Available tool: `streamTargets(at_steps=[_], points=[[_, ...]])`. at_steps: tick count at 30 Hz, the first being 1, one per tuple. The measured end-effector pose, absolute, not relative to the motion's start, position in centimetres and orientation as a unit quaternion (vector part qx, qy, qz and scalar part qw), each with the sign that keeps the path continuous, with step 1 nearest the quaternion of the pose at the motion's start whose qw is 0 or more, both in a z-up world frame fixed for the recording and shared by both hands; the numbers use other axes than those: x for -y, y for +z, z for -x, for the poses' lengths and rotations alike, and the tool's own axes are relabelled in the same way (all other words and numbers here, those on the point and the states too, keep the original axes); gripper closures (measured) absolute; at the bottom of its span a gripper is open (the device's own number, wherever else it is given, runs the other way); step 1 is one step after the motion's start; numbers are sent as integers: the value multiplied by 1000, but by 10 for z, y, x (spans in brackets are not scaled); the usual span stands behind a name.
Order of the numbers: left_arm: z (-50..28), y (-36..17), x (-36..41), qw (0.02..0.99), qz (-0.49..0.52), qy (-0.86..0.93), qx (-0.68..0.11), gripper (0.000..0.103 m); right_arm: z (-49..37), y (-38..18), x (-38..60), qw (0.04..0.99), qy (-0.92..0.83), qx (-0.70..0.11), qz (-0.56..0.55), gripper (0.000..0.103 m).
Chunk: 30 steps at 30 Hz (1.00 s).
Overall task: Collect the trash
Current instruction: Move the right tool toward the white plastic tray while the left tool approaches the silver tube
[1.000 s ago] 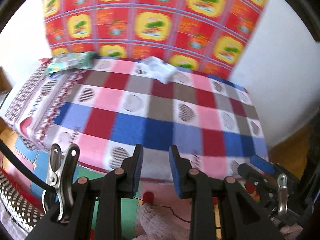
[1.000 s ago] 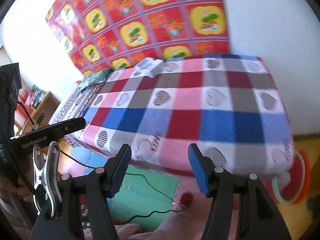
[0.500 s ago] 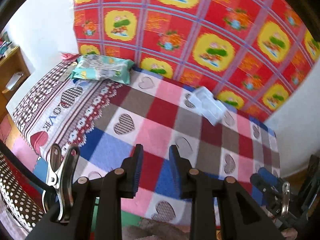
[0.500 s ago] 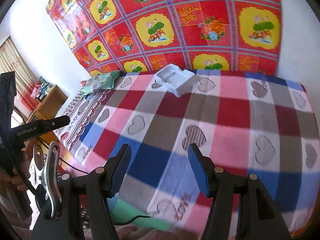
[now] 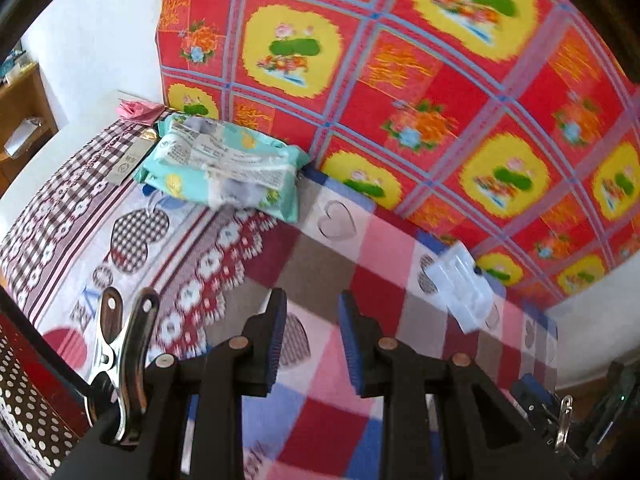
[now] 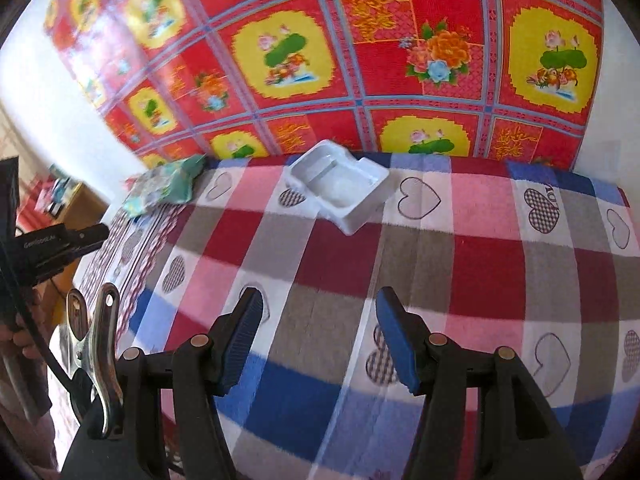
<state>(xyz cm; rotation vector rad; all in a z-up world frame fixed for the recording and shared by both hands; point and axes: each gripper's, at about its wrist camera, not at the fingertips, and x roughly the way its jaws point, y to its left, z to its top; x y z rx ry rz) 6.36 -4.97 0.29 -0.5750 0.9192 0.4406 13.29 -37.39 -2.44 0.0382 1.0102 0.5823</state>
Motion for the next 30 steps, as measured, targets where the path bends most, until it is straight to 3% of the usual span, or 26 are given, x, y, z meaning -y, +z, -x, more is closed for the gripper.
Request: streamTargets(at_steps=[4,10,21,30], points=[[-79,-9,15,829,289,204,-433,76,-159,-27,355,845,254,-469,14,43],[-96,-28,-27,824,302,218,-428,68,-203,-41,330,858,224,-458,59,43],[-130,-62,-65,813,339,206,-426,44,-264,-67,308,854,198,-467,111,43],[-132,-59,-82,801,354,222,-428,43,-279,-87,305,829,211,-507,102,43]])
